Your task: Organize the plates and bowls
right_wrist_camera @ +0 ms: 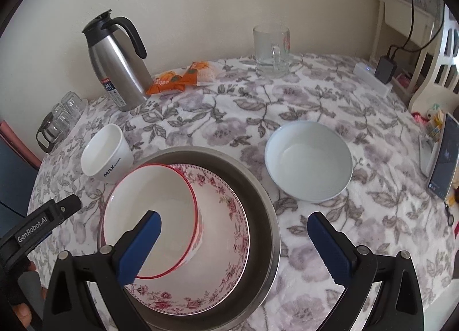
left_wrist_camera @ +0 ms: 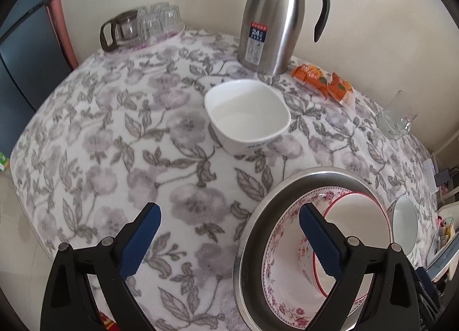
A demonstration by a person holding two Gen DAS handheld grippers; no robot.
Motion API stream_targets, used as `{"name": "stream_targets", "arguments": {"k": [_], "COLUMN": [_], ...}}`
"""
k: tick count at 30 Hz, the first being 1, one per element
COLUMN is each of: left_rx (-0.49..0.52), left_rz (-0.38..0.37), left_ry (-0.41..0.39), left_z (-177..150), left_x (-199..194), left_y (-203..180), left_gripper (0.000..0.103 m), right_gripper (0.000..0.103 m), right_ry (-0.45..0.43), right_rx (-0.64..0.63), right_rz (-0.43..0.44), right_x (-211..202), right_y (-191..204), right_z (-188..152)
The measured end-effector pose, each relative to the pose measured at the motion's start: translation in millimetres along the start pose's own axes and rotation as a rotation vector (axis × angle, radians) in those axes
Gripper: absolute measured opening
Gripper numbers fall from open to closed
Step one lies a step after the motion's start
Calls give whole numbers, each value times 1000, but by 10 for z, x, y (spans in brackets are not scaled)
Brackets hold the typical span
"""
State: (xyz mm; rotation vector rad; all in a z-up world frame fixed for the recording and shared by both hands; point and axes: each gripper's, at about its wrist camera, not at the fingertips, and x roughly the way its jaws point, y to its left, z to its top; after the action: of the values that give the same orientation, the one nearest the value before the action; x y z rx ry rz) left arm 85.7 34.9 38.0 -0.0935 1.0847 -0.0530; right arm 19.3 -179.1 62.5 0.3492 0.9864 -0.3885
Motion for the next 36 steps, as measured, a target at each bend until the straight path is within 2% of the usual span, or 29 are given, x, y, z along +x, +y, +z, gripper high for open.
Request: {"name": "stream_targets", "arguments": {"k": [6, 13, 20, 27, 36], "left_rx": [-11, -32, -97, -146, -214], "left_rz": [2, 22, 112, 156, 193], "left_ry": [-30, -43, -39, -23, -4], "left_z": [54, 128, 206, 259, 308], "left_x": [-58, -102, -164, -201, -202], "left_y": [45, 228, 554, 847, 1216], "left_gripper": [97, 97, 97, 97, 97], "right_gripper": [103, 103, 103, 103, 103], "right_ry": [-70, -107, -118, -105, -89], "right_rx": [-51, -105, -144, -166, -191], "right_rz": [-38, -57, -23, 58, 91], "right_x": [-126, -196, -227, -199, -127], "right_y": [146, 345, 593, 820, 1147], "right_z": [31, 25, 1, -32, -59]}}
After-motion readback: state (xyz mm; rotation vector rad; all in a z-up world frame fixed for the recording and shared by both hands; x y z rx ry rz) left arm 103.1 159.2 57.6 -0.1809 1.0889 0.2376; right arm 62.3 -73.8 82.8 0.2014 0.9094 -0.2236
